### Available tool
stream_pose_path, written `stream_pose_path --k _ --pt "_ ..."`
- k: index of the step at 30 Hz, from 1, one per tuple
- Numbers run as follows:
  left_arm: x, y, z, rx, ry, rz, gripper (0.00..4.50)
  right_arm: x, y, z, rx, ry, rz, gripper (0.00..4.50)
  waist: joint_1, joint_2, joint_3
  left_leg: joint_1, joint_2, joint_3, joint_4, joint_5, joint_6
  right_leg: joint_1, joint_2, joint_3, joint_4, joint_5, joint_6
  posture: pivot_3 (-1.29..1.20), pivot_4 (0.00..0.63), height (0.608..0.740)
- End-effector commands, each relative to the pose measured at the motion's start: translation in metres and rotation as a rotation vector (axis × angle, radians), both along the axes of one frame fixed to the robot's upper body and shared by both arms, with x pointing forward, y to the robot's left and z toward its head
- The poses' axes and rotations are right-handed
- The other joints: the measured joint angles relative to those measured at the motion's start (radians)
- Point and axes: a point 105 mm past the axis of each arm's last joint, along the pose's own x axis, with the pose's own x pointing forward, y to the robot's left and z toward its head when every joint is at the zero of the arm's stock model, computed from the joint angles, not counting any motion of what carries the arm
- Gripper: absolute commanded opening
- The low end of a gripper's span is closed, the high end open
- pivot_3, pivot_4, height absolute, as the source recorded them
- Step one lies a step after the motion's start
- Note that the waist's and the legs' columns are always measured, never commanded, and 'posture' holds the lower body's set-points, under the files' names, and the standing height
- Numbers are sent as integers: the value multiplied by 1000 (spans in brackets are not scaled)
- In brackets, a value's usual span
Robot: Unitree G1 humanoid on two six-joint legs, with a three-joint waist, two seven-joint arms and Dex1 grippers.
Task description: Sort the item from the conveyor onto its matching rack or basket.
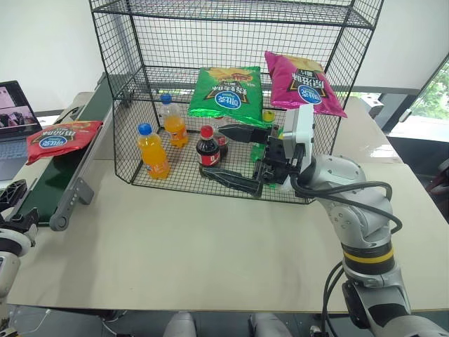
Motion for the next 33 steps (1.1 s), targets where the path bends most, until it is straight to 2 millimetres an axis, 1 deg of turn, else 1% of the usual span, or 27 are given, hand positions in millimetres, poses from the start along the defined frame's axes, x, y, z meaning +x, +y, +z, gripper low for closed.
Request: stream_pose_path --k 1,5,10,14,21,24,27,28,31,32,33 --pt "5 0 11 24 -35 -15 4500 -8 -1 16 45 -63 16 4450 -1 0 0 0 0 0 0 0 0 0 0 0 0 0 0 0 150 740" --pt "7 2 12 16 -45 -15 4500 -9 -2 17 51 -64 8 4450 -2 0 0 0 0 0 -1 0 0 -1 0 0 0 0 0 0 150 740" --pt "9 11 18 -16 -90 18 4500 -9 -2 16 54 -51 -2 4450 -1 0 0 0 0 0 -1 0 -1 -1 0 0 0 0 0 0 150 740" --pt "8 13 16 -33 -90 28 4500 -11 -1 17 64 -43 -3 4450 -2 0 0 0 0 0 -1 0 -1 -1 0 0 0 0 0 0 150 740" --pt "3 24 12 -40 -99 86 4500 -11 0 18 73 -40 -3 4450 -2 0 0 0 0 0 -2 1 -1 -1 0 0 0 0 0 0 150 740" --pt "2 24 14 -30 -120 92 3690 -10 0 18 76 -38 -5 4500 -2 0 0 0 0 0 -2 1 -1 -1 0 0 -1 0 0 0 150 740" --pt "2 23 16 -24 -130 89 2333 -10 0 18 78 -36 -7 4500 -1 0 0 0 0 0 -2 1 -1 -1 0 0 -1 0 0 0 150 740" --pt "2 23 17 -21 -133 88 1778 -10 0 18 78 -35 -8 4500 -1 0 0 0 0 0 -2 1 -1 -1 0 0 -1 0 0 0 150 740" --pt "3 21 20 -9 -146 79 365 -9 0 16 74 -32 -11 4500 -2 0 0 0 0 0 -2 1 -1 -1 0 0 -1 0 0 0 150 740" --pt "4 20 23 -6 -155 76 94 -9 0 16 73 -32 -12 4500 -2 0 0 0 0 0 -3 1 -1 -1 0 0 -1 0 0 0 150 740" --pt "4 19 26 5 -164 68 94 -8 0 16 74 -32 -14 4500 -2 0 0 0 0 0 -3 1 -1 -1 0 0 -1 0 0 0 150 740"
